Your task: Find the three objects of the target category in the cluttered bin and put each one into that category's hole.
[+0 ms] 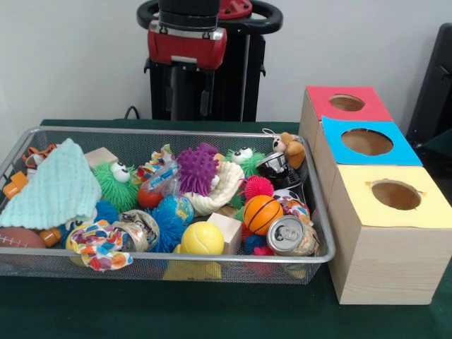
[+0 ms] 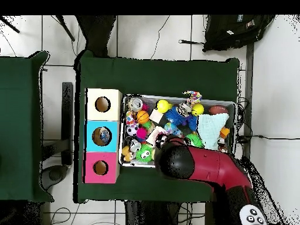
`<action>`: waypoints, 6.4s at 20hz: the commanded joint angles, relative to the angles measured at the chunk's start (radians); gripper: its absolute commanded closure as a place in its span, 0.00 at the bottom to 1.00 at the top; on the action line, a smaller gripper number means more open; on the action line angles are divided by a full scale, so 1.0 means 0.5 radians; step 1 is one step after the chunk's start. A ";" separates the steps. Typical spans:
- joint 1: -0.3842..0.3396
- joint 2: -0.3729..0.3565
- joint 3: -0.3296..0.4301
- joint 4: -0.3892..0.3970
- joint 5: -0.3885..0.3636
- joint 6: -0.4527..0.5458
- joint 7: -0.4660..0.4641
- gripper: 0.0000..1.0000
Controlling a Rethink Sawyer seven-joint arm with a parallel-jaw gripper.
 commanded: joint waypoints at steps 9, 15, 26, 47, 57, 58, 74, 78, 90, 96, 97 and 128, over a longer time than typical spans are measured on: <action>-0.078 0.349 0.122 -0.224 -0.057 -0.088 0.066 0.00; -0.052 0.399 0.115 -0.307 -0.040 -0.096 0.094 0.00; -0.021 0.455 0.076 -0.389 -0.052 -0.111 0.124 0.00; 0.008 0.622 -0.006 -0.536 -0.119 -0.047 0.081 0.00; -0.044 0.571 -0.064 -0.486 -0.192 -0.046 0.025 0.00; -0.049 0.562 -0.066 -0.483 -0.200 -0.037 0.021 0.00; -0.037 0.678 -0.085 -0.486 -0.213 -0.112 0.133 0.00; -0.028 0.727 -0.095 -0.447 -0.198 -0.197 0.196 0.00; -0.012 0.785 -0.147 -0.273 -0.159 -0.391 0.299 0.00; 0.003 0.724 -0.159 -0.214 -0.128 -0.365 0.289 0.00; 0.007 0.716 -0.161 -0.205 -0.124 -0.360 0.292 0.00; -0.129 0.371 0.044 0.081 -0.069 -0.096 0.097 0.00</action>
